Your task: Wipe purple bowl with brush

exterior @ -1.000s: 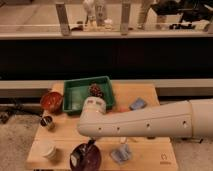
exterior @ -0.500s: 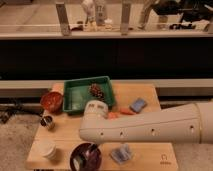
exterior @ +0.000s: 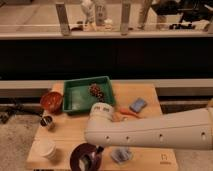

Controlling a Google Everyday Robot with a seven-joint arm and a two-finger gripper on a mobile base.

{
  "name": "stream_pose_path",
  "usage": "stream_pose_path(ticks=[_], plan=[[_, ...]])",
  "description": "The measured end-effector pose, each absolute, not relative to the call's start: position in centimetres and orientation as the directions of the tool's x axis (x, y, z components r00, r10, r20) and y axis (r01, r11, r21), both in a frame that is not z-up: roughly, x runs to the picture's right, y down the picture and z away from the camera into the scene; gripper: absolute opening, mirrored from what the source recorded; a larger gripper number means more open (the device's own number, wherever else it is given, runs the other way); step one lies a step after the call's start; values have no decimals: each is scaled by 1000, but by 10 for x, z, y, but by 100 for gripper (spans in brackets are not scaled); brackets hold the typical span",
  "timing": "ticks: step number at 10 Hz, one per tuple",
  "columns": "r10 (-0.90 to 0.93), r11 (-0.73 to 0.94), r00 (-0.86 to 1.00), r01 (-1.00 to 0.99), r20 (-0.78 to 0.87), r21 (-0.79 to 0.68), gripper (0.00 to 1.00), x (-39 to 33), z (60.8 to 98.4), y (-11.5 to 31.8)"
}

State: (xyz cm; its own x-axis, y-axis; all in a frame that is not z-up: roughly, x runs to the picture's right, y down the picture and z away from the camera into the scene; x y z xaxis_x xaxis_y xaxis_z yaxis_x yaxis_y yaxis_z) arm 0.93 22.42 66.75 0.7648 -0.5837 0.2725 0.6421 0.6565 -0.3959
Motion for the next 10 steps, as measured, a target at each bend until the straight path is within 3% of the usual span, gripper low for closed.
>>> stream_pose_path(ticks=[10], plan=[[-604,653,755,652,255,-385,0,18,699,201]])
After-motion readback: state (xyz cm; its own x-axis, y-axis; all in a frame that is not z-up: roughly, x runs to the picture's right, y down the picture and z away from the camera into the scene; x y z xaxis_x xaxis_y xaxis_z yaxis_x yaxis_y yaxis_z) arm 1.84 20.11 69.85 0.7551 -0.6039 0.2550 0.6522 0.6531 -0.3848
